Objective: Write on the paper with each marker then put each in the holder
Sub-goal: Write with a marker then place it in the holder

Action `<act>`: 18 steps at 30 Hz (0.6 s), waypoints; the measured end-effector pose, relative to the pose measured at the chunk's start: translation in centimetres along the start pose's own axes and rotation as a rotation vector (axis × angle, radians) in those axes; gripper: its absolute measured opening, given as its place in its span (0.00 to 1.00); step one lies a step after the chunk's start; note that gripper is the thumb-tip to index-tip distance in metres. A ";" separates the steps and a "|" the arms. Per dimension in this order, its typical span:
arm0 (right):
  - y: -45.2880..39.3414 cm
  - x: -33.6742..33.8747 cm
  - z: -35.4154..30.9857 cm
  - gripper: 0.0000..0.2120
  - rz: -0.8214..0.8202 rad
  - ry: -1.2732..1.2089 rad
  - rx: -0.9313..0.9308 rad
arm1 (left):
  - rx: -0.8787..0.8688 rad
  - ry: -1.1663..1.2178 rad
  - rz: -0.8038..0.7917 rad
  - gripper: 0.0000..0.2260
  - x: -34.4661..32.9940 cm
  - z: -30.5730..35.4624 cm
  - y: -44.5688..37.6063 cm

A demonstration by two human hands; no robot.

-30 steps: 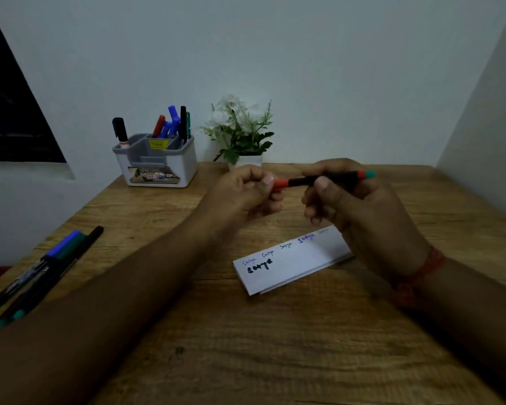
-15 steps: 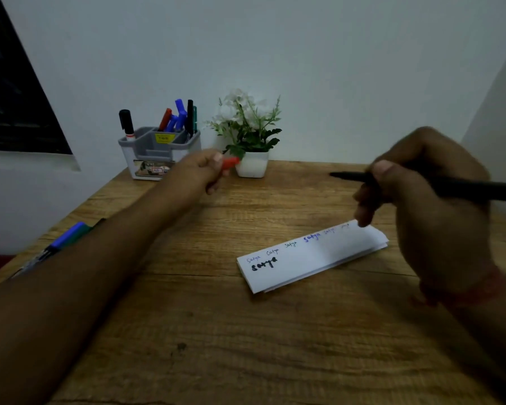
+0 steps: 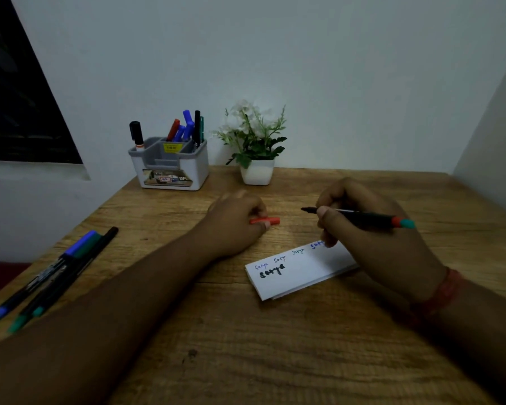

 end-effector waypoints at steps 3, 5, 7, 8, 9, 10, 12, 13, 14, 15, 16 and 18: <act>0.0 -0.3 0.5 0.06 -0.027 -0.001 -0.030 | 0.053 -0.029 -0.013 0.13 0.3 -0.2 0.1; 0.1 -0.4 0.8 0.07 -0.025 -0.033 -0.077 | 0.082 -0.048 0.002 0.20 0.7 -0.2 0.3; 0.1 -0.1 0.8 0.08 0.020 -0.077 -0.122 | 0.090 -0.086 0.046 0.25 1.2 0.0 0.4; 0.1 0.2 0.9 0.08 0.053 -0.121 -0.152 | 0.094 -0.106 0.067 0.27 1.3 0.2 0.5; 0.1 0.4 0.9 0.08 0.087 -0.176 -0.188 | 0.096 -0.128 0.083 0.29 1.5 0.4 0.6; 0.1 0.7 0.9 0.07 0.117 -0.226 -0.219 | 0.096 -0.151 0.092 0.30 1.5 0.6 0.8; 0.1 0.9 0.4 0.04 0.134 -0.243 -0.247 | 0.091 -0.187 0.097 0.33 1.5 1.0 1.0; 0.1 0.7 0.3 0.04 0.121 -0.233 -0.266 | 0.087 -0.200 0.095 0.33 1.5 1.2 1.0; 0.3 0.4 0.3 0.05 0.102 -0.223 -0.291 | 0.084 -0.208 0.091 0.34 1.4 1.4 1.1; 0.5 0.0 0.4 0.05 0.078 -0.206 -0.314 | 0.079 -0.214 0.087 0.34 1.4 1.5 1.2; 0.8 -0.5 0.5 0.06 0.051 -0.178 -0.336 | 0.071 -0.219 0.083 0.35 1.3 1.6 1.2; 1.7 -1.3 0.8 0.07 -0.002 -0.090 -0.346 | 0.053 -0.225 0.084 0.36 0.9 1.9 1.2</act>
Point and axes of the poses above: each hand's wrist, its own y-axis away from the middle knuckle, its own x-axis out of the back of the hand, z = x × y, the point moved 8 cm from there along -y, towards the middle knuckle, and after that the axes turned 9 degrees about -y, right-handed, at the moved point
